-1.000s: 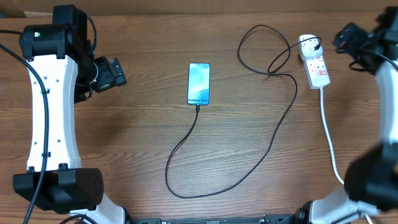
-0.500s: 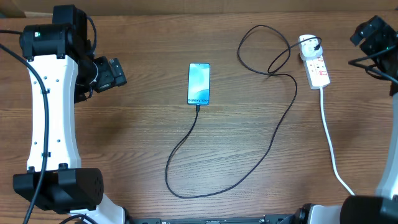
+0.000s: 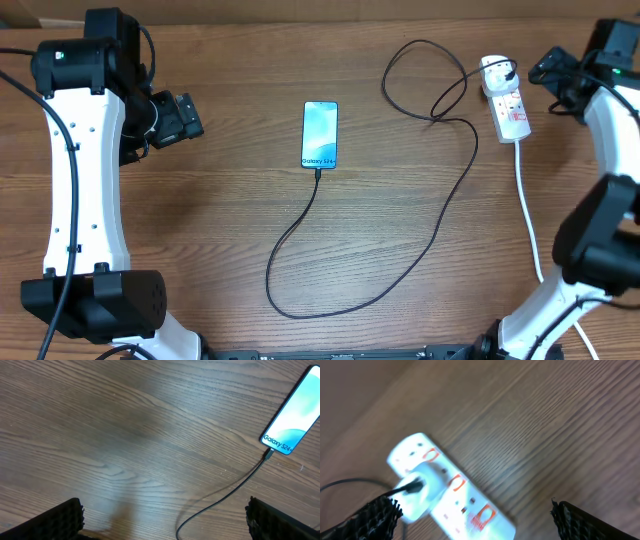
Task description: Plug charger to phone and switch on socket
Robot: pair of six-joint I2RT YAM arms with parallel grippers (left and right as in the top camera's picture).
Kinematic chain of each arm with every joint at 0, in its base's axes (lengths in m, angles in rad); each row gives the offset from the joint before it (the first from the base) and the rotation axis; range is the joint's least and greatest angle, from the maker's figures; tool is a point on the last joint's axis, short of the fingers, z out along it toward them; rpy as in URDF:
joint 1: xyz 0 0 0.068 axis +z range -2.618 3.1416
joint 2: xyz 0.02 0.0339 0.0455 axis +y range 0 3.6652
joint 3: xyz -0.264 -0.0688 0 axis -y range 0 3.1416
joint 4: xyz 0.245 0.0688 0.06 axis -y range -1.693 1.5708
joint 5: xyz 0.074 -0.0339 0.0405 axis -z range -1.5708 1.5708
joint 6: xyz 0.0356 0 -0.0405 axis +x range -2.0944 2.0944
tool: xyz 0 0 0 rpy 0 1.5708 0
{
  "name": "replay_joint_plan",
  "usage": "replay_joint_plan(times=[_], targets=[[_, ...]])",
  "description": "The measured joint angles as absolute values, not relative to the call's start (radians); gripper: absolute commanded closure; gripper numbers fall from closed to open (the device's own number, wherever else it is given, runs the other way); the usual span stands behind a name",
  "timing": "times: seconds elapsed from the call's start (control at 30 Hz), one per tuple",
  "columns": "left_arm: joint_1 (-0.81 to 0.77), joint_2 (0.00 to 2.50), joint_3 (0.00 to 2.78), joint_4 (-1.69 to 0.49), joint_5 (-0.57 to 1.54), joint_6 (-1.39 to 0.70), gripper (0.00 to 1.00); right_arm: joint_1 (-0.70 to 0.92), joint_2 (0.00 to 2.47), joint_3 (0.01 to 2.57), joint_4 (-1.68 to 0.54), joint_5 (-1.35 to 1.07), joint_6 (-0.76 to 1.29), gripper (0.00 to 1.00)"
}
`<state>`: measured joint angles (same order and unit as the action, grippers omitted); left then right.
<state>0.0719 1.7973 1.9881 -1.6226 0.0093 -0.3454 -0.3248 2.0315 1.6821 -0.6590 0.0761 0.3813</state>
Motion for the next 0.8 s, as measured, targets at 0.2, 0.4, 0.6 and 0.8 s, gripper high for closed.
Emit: replay_joint_plan(times=[0.2, 0.4, 0.6, 0.8], targets=[[0.072, 1.797, 1.988, -1.623, 0.009, -0.345, 0.00, -0.325, 2.120, 1.682, -0.601, 0.117, 0.381, 0.00], [0.072, 1.797, 1.988, -1.623, 0.009, -0.345, 0.00, -0.325, 2.178, 1.682, -0.559, 0.124, 0.381, 0.00], [0.072, 1.797, 1.988, -1.622, 0.009, -0.345, 0.00, -0.325, 2.212, 1.682, -0.542, 0.119, 0.387, 0.00], [0.072, 1.797, 1.988, -1.622, 0.009, -0.345, 0.00, -0.325, 2.248, 1.682, -0.543, 0.095, 0.389, 0.00]])
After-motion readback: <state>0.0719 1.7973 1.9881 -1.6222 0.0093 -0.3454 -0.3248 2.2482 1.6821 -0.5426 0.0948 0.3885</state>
